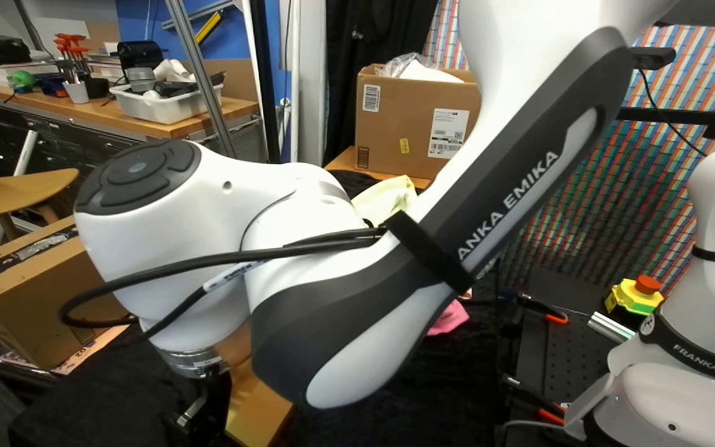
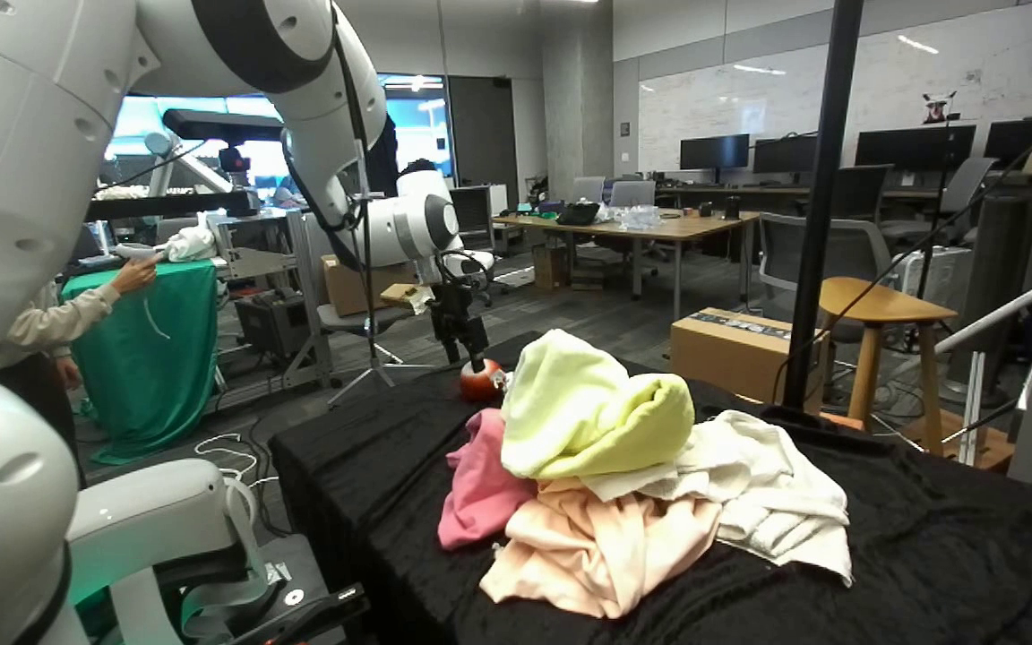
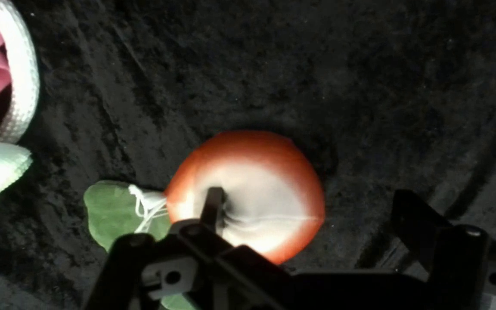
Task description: Place the t-shirts, towels and radish in a pile on the table
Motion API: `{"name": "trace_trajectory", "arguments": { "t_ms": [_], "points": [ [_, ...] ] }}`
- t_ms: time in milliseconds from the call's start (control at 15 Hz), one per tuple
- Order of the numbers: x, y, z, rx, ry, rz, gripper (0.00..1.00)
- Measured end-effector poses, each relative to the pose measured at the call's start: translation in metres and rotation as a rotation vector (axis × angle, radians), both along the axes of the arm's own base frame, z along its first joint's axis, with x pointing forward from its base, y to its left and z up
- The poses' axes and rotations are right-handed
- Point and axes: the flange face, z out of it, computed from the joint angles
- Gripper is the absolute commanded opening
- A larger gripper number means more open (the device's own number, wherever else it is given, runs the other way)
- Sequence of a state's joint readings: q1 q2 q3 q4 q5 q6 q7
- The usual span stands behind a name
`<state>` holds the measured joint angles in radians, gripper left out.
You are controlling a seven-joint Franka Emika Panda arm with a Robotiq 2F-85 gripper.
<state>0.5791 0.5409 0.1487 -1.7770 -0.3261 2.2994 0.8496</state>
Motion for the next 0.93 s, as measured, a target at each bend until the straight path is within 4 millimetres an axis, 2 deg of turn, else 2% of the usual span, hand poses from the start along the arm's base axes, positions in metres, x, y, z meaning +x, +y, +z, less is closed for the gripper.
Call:
{"name": "trace_trajectory", "arguments": {
  "t_ms": [67,133,200,600,733,933],
  "points": [
    [0.002,-0.003,-0.002,-0.008,-0.002,-0.002,0.94],
    [0.004,-0.006,-0.004,-0.014,-0.002,-0.006,0.76],
    [0.006,-0.009,-0.006,-0.019,-0.002,-0.009,0.66],
    [0.011,-0.017,-0.007,-0.036,0.002,-0.025,0.20],
    [0.012,-0.017,-0.006,-0.037,0.001,-0.026,0.09],
    [0.013,-0.018,-0.003,-0.043,0.003,-0.028,0.10]
  ]
}}
